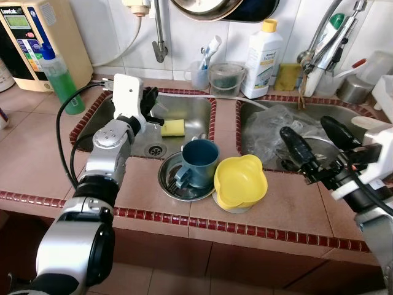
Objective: Kitchen organization
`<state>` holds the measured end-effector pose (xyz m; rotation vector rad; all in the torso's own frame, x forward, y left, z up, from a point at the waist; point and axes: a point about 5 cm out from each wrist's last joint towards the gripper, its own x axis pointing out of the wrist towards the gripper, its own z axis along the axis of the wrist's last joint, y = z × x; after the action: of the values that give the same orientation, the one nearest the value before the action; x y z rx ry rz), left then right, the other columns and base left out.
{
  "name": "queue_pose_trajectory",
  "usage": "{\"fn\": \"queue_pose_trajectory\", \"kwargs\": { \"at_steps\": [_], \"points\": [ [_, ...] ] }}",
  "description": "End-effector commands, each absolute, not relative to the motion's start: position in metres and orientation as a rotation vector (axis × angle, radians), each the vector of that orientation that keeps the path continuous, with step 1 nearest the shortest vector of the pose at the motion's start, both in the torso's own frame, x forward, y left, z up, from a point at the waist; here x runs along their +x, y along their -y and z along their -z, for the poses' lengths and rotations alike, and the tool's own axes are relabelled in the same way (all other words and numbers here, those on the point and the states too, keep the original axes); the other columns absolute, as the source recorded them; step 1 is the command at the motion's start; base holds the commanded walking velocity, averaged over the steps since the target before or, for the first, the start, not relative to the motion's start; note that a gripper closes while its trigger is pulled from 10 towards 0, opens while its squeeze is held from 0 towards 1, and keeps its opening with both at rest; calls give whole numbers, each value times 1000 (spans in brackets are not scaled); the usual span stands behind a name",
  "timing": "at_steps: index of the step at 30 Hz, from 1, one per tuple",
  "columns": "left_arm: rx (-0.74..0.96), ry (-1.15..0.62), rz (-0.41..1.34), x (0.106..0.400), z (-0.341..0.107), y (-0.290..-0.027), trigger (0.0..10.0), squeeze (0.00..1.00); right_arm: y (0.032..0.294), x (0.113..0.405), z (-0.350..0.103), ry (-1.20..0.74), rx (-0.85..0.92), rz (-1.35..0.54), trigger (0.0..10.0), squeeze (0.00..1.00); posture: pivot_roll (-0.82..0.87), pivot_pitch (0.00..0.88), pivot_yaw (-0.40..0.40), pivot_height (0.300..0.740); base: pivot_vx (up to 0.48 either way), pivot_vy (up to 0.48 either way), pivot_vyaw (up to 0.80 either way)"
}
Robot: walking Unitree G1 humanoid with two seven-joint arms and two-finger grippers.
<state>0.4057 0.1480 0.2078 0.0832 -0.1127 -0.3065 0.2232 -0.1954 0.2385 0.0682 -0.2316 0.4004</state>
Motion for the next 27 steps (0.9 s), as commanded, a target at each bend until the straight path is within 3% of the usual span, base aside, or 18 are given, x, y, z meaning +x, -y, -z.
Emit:
{"fn": "queue_pose_trajectory", "kwargs": {
  "at_steps": [1,27],
  "points": [
    [111,117,324,409,-214,-147,10000,0,194,216,-244,242,79,-417,10000,0,-296,111,78,740,0,0,0],
    [164,38,297,417,-222,-162,10000,0,185,190,-236,181,240,-438,10000,0,-327,145,127,740,0,0,0]
  ]
}}
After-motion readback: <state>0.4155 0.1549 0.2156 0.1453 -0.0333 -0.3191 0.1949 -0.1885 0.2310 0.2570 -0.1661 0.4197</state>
